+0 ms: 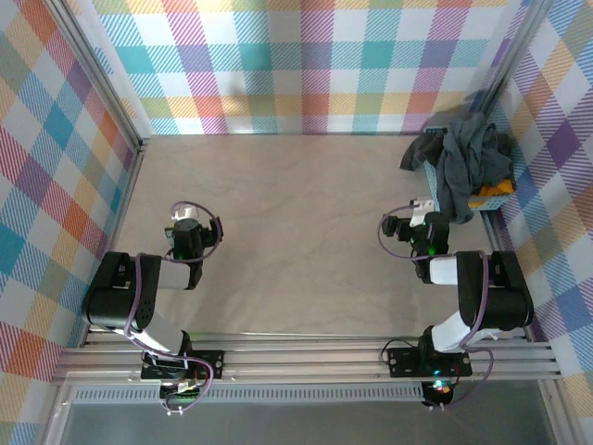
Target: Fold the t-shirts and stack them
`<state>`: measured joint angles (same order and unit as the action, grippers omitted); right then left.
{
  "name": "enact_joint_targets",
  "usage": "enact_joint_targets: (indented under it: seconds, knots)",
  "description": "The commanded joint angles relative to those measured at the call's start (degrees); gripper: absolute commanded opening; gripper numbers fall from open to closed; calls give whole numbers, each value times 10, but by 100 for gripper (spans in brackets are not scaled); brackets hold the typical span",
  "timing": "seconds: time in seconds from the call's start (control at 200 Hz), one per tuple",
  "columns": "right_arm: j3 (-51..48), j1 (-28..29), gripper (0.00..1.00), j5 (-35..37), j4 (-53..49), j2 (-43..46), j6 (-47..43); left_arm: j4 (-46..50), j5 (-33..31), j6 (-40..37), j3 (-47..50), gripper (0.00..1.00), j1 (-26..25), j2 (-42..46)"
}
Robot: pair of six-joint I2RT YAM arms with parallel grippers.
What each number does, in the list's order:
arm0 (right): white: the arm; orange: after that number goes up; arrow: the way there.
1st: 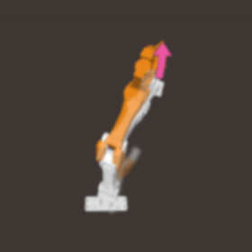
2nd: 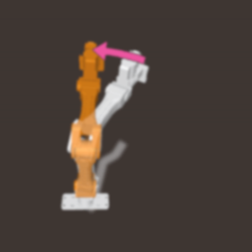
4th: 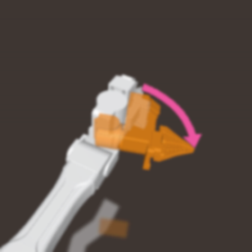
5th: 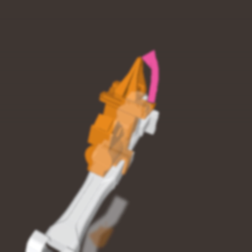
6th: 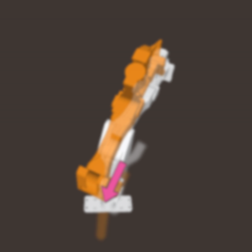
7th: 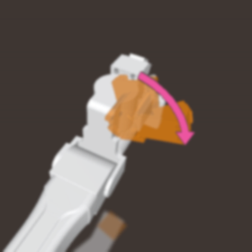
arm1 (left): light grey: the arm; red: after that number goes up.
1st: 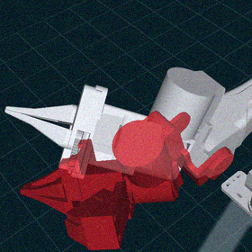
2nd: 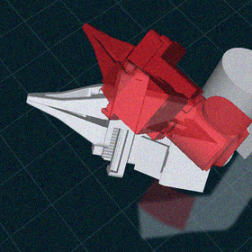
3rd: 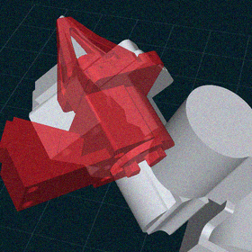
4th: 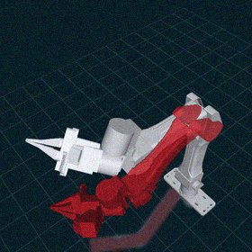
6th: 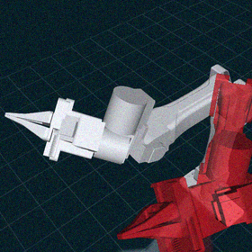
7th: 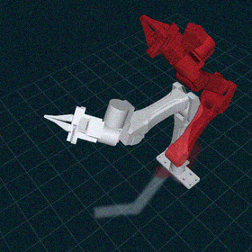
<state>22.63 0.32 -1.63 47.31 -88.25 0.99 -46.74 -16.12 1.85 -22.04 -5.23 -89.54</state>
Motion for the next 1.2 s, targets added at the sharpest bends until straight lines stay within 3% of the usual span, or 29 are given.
enact_joint_targets:
  seconds: [0.0, 0.55, 0.65, 0.715, 0.795, 0.825, 0.87, 0.9, 0.925, 0.985, 1.015, 1.065, 1.195]
  knots:
    - [10, -3, 100, -13, 4, 2, -6, -22, -8, -8, -5, 100, -3, 1]
    - [9, -4, 100, -12, 5, 2, -7, -24, -8, -7, -4, 100, -3, 1]
    - [11, 28, 100, 97, -45, 71, -8, 0, -16, -20, -6, 100, -15, 38]
    - [48, 59, 100, 173, -161, 157, 3, 111, -114, -49, -44, 100, -64, 107]
    - [143, 62, 100, 219, -313, 225, 147, 201, -114, 5, -109, 100, -83, 168]
    - [204, 60, 100, 217, -430, 230, 222, 260, -135, 75, -148, 100, -83, 178]
    - [298, 57, 100, 202, -601, 223, 293, 498, -177, 249, -255, 100, -78, 175]
    - [335, 57, 100, 227, -637, 209, 296, 669, -212, 357, -335, 100, -74, 159]
    - [355, 51, 100, 234, -655, 195, 311, 748, -240, 423, -383, 100, -72, 138]
    - [400, 23, 100, 212, -680, 162, 330, 747, -99, 387, -446, 99, -38, 84]
    - [414, 14, 100, 217, -682, 148, 342, 745, -59, 381, -474, 96, -33, 64]
    - [430, -2, 100, 229, -668, 128, 362, 721, -22, 364, -511, 95, -47, 48]
    - [489, -47, 100, 238, -640, 57, 388, 632, 150, 310, -585, 90, -93, 22]
